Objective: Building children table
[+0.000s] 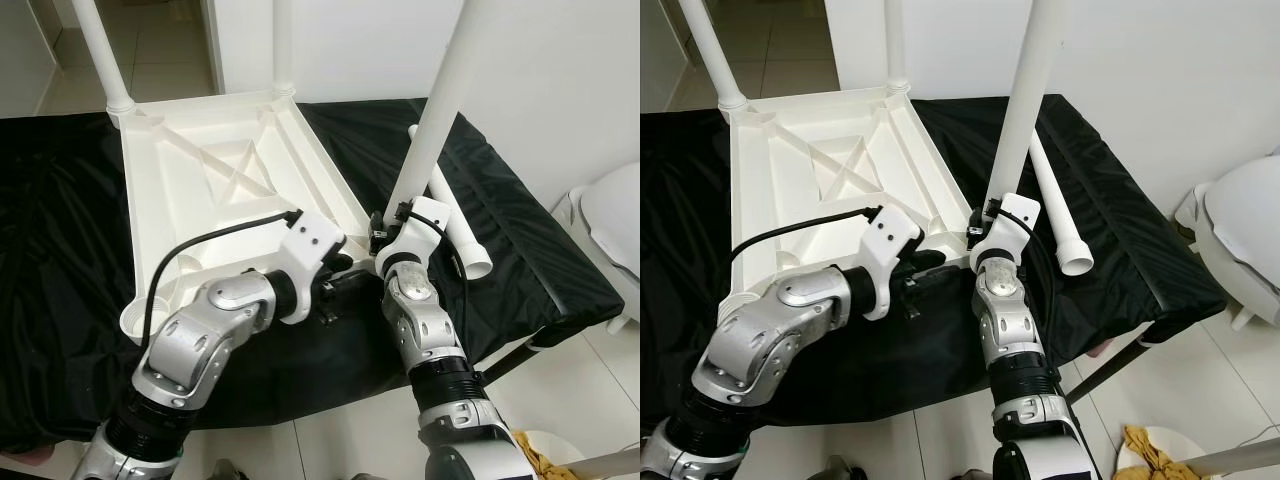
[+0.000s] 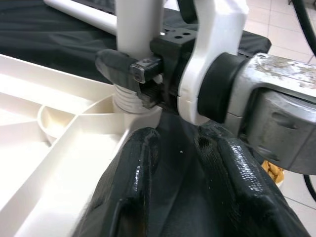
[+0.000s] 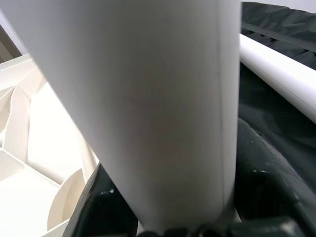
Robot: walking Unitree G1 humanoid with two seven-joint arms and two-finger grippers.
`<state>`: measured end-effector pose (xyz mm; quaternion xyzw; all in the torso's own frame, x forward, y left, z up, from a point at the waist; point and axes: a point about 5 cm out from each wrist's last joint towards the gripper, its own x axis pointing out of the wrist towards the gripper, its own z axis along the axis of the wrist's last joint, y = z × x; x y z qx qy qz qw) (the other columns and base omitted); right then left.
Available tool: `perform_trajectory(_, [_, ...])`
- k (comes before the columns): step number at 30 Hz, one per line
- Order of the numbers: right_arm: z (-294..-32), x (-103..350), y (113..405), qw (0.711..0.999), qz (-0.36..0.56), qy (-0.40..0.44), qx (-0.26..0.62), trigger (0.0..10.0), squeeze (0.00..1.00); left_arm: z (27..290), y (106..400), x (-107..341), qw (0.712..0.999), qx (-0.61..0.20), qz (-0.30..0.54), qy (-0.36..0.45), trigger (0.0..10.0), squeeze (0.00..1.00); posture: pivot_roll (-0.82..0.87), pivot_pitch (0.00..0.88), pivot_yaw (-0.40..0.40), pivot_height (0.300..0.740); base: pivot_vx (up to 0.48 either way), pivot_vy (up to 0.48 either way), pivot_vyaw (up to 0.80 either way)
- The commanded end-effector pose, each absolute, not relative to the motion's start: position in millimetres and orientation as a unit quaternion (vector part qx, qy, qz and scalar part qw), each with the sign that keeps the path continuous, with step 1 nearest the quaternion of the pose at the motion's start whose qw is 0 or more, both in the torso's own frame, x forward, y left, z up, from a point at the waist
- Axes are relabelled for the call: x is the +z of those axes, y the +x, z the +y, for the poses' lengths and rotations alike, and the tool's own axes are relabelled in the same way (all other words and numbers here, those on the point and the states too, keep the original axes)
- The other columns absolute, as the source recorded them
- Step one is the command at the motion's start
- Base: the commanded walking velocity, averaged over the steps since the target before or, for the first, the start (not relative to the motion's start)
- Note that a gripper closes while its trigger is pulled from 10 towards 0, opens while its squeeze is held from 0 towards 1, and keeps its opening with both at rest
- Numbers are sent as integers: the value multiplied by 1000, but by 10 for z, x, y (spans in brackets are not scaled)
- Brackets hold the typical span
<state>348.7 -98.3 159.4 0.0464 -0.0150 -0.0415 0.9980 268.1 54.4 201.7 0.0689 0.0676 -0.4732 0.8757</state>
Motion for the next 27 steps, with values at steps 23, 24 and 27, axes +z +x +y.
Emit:
perform_trajectory(23, [-1337,1596,3602,991,-22,32,130,10000,0,561,2729,2033,879,-464,55,94,10000,0,-28,0,-60,740,0,0,0])
perform_trajectory(24, [-1337,1596,3602,991,-22,32,130,10000,0,561,2729,2033,879,-464,55,94,10000,0,-28,0,-60,740,0,0,0])
perform_trajectory(27, [-1415,1591,3627,982,-22,20,185,10000,0,559,2729,2041,878,-466,53,96,10000,0,-24,0,-60,740,0,0,0])
